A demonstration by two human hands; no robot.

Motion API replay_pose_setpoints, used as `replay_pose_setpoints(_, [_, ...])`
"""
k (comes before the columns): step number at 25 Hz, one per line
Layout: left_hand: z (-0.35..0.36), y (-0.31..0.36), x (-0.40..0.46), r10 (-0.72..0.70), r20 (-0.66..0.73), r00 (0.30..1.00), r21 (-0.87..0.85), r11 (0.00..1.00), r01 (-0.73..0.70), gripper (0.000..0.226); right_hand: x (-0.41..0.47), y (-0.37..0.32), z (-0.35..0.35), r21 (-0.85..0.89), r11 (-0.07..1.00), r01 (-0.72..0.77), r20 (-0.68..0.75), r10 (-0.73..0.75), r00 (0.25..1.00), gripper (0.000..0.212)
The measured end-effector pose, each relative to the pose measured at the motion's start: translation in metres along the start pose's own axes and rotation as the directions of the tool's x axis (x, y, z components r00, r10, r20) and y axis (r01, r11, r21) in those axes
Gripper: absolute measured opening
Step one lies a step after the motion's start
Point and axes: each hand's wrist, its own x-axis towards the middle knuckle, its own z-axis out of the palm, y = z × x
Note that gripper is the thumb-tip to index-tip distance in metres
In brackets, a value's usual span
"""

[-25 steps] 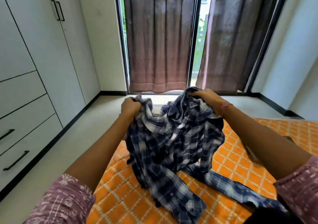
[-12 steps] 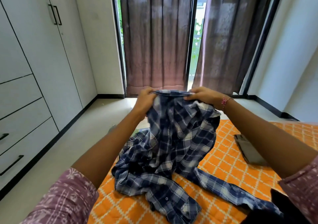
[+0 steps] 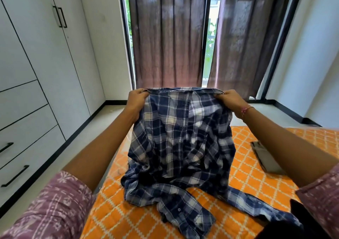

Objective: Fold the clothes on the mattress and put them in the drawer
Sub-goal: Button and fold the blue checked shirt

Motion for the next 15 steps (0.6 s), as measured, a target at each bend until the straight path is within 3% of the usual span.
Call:
replay_pose_setpoints(3, [0.007,0.005,-0.005,-0.018,0.009,1.000,-0.105,0.994,0.019,0.020,-0.011,-0.003,0.014,0.045,0.999,0.015,0.052,-0.017,0.998,0.030])
replay_pose_setpoints(6, [0.029,0.014,-0.015,0.079,0.154,0.985,-0.076,0.995,-0.068,0.016,-0.039,-0.020,0.044,0.099,0.988,0.116,0.392,-0.146,0.908,0.034])
replay_pose_setpoints(8, [0.045,0.019,-0.021,0.173,0.263,0.949,-0.064,0.985,-0.162,0.017,-0.051,-0.032,0.074,0.098,0.978,0.185,0.487,-0.210,0.848,0.040])
replay_pose_setpoints(10, [0.049,0.018,-0.026,0.271,0.308,0.912,-0.026,0.961,-0.276,0.013,-0.053,-0.044,0.098,0.051,0.964,0.261,0.387,-0.260,0.884,0.031])
replay_pose_setpoints(12, [0.038,-0.004,-0.029,0.376,0.260,0.889,0.045,0.915,-0.400,0.035,-0.048,-0.050,0.107,0.146,0.973,0.177,0.228,-0.207,0.951,0.028])
replay_pose_setpoints(13, [0.032,-0.024,-0.033,0.353,0.273,0.895,0.052,0.923,-0.381,0.053,-0.046,-0.053,0.107,0.300,0.950,0.082,0.189,-0.143,0.971,0.028])
replay_pose_setpoints(15, [0.027,-0.074,-0.050,0.115,0.437,0.892,0.221,0.948,-0.230,0.065,-0.042,-0.060,0.102,0.573,0.816,-0.074,0.201,-0.053,0.978,0.024])
